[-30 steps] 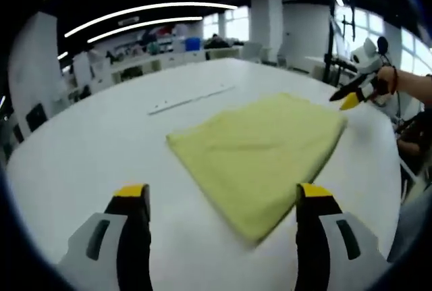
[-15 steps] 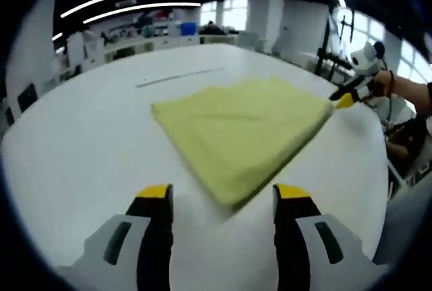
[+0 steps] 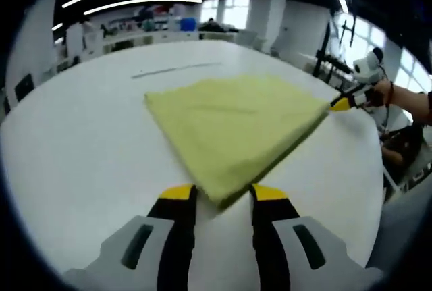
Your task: Fold the garment on the visible template until the final outline fits inside the template.
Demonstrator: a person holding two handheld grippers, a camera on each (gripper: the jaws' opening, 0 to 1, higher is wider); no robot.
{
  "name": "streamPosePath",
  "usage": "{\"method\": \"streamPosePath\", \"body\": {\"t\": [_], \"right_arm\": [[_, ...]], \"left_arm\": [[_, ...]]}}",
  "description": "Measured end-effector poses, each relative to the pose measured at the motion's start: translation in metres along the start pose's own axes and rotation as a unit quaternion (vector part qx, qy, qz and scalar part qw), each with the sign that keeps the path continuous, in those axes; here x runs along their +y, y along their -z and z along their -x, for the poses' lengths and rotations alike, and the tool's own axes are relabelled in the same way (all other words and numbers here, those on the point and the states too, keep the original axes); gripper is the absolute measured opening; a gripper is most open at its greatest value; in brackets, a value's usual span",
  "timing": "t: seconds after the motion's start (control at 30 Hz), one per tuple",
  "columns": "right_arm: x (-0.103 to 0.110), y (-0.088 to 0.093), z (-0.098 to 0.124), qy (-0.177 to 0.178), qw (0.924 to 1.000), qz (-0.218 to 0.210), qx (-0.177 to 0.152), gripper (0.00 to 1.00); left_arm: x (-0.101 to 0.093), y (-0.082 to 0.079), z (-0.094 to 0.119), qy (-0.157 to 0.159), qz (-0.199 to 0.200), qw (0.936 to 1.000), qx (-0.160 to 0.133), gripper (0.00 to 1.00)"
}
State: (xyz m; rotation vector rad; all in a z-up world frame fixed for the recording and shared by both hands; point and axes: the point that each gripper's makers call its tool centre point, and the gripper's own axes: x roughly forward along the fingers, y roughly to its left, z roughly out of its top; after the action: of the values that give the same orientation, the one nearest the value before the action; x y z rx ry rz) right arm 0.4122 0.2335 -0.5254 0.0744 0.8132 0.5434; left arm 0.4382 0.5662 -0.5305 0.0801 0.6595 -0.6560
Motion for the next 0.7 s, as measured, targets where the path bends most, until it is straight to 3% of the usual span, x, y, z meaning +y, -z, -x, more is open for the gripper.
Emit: {"method": "streamPosePath", "body": {"t": [0.3, 0.7], "right_arm": [[-0.005, 0.000, 0.000, 0.005, 0.9999, -0.011, -0.007, 0.00], [-0.009, 0.000, 0.010, 0.008, 0.9998, 0.015, -0.002, 0.00]], "left_arm": [[-0.002, 0.002, 0.000, -0.001, 0.000, 1.0000, 0.008, 0.15], [0.002, 0.002, 0.002, -0.010, -0.008, 0.9998, 0.015, 0.03]]}}
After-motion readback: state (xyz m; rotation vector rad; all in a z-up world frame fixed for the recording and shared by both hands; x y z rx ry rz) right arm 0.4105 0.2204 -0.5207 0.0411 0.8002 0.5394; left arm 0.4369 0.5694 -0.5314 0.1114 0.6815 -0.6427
